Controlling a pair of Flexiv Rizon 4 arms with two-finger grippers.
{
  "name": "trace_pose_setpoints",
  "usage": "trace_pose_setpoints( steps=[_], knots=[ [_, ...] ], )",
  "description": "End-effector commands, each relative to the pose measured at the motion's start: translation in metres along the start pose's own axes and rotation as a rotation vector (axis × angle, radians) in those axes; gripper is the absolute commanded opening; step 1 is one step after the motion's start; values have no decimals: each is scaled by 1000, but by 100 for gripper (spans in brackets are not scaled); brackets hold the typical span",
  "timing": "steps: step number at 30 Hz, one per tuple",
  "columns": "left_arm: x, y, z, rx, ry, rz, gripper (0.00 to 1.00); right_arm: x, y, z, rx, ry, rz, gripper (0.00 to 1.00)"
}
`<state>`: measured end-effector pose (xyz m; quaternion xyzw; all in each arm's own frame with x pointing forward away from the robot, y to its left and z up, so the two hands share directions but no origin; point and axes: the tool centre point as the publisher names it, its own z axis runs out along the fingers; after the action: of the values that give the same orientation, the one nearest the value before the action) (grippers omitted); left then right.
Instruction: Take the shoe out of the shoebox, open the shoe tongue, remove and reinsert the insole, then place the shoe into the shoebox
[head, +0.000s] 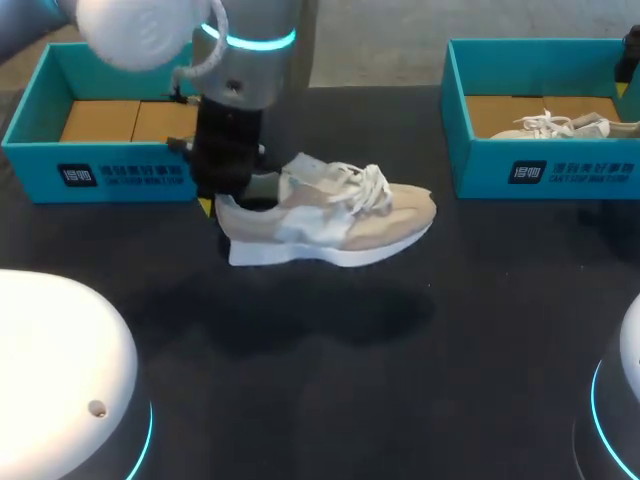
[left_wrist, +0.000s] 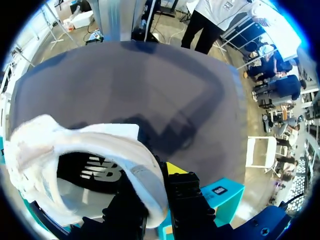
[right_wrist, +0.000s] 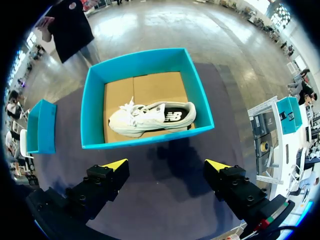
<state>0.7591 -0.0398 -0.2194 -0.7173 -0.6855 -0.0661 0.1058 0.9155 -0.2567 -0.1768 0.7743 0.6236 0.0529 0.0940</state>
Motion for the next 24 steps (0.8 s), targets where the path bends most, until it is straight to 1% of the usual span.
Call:
trace_pose_setpoints(
  steps=[1, 3, 4, 5, 6, 7, 9, 10, 11, 13, 15, 16, 17, 20, 22, 23, 24],
  knots=[
    [-11, -2, 22, -3, -5, -4, 0, 0, -1, 0, -2, -1, 1, 100],
    [-13, -1, 28, -21, -1, -6, 0, 0, -1, 0, -2, -1, 1, 100],
    [-17, -1, 35, -12, -1, -3, 0, 0, -1, 0, -2, -1, 1, 100],
    [-19, -1, 41, -23, 5, 2, 0, 0, -1, 0, -2, -1, 1, 100],
    [-20, -1, 43, -25, 9, 2, 0, 0, -1, 0, -2, -1, 1, 100],
    [-23, 0, 51, -20, 13, -5, 0, 0, -1, 0, -2, -1, 1, 100],
    [-26, 1, 60, -29, 17, -6, 0, 0, -1, 0, -2, -1, 1, 100],
    [-28, 3, 65, -18, 28, -6, 0, 0, -1, 0, -2, -1, 1, 100],
    [-30, 3, 69, -20, 18, -1, 0, 0, -1, 0, -2, -1, 1, 100],
    [-34, 5, 79, -32, 37, -3, 0, 0, -1, 0, -2, -1, 1, 100],
    [-37, 8, 88, -22, 33, -9, 0, 0, -1, 0, -2, -1, 1, 100],
    [-37, 8, 88, -22, 33, -9, 0, 0, -1, 0, -2, -1, 1, 100],
    [-40, 12, 98, -11, 30, -8, 0, 0, -1, 0, -2, -1, 1, 100],
    [-44, 14, 113, -10, 42, -20, 0, 0, -1, 0, -2, -1, 1, 100],
    [-44, 15, 117, -6, 50, -23, 0, 0, -1, 0, -2, -1, 1, 100],
    [-46, 17, 125, 1, 51, -25, 0, 0, -1, 0, -2, -1, 1, 100],
    [-48, 18, 127, 1, 50, -22, 0, 0, -1, 0, -2, -1, 1, 100]
  ],
)
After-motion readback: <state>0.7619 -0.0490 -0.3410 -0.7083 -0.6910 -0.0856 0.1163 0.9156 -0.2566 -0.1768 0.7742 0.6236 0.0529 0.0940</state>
